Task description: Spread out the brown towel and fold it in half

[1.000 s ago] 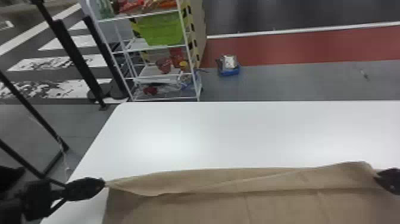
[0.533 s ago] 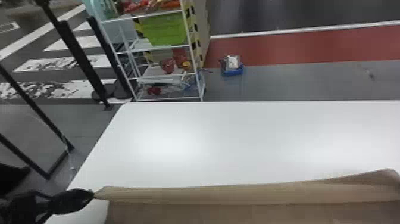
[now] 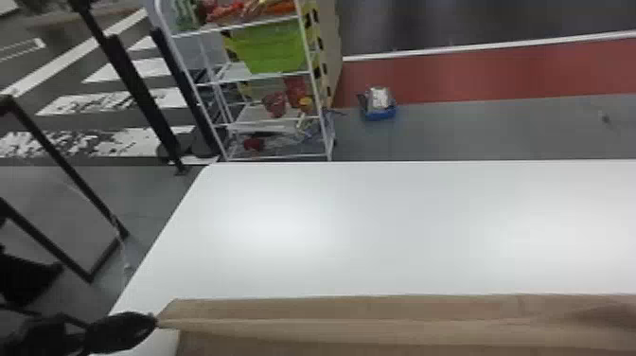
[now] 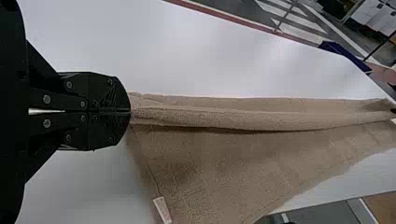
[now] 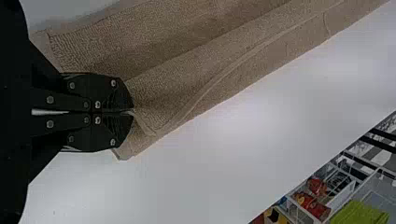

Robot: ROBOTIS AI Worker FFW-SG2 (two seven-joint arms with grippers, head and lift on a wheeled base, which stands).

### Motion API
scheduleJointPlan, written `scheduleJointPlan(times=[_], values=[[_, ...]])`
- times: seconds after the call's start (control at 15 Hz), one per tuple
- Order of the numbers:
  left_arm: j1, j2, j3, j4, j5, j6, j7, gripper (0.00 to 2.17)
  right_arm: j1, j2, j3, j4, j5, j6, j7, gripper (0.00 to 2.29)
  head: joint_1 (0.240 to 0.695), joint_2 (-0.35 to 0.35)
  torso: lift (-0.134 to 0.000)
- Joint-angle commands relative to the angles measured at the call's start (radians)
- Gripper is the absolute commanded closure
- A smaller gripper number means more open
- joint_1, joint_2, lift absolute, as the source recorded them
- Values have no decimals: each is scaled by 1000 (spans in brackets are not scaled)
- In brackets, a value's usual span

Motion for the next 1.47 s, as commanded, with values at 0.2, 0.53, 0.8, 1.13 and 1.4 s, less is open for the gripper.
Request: scheduleJointPlan(times=[0.2, 0.53, 0.8, 1.13, 1.4], values=[[77, -45, 55, -83, 28, -3, -17, 1737, 3, -8, -49, -1, -7, -14, 8, 1197, 695, 283, -124], [126, -77, 66, -129, 42, -31, -31, 1737, -15, -23, -67, 35, -7, -39, 7, 1197, 695, 244, -124], [144, -91, 61, -135, 42, -52, -40, 1737, 16, -21, -72, 30, -9, -94, 19, 1197, 695, 224, -124], [164, -102, 58, -135, 35, -67, -54, 1305, 62, -21, -96, 35, -10, -186, 59, 606, 695, 252, -124], [172, -111, 56, -158, 27, -21, -71, 60, 39, -18, -156, 36, -55, -164, 61, 292, 695, 233, -124]])
